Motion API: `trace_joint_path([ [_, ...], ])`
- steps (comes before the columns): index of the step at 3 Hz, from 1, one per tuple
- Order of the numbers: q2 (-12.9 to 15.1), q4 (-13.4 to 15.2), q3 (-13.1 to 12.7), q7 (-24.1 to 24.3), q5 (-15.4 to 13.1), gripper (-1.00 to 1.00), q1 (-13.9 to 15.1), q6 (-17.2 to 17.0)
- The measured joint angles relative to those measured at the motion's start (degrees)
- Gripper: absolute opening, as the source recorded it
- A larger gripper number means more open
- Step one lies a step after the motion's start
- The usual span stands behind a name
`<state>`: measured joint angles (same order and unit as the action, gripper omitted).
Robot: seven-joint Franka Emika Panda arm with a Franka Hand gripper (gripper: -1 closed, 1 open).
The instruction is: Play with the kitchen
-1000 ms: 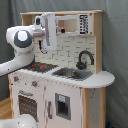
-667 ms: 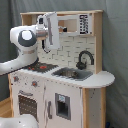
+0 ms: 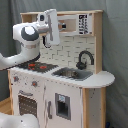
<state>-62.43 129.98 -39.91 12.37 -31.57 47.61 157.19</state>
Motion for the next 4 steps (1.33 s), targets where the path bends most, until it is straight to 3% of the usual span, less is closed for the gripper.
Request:
trace_joint_path([
  [2, 4.6, -6.6, -6.3, 3.4, 0.0, -1.00, 4.2, 0.3],
  [4, 8.4, -15.2, -13.6, 5.2, 0.1, -1.00, 9.4, 0.2],
])
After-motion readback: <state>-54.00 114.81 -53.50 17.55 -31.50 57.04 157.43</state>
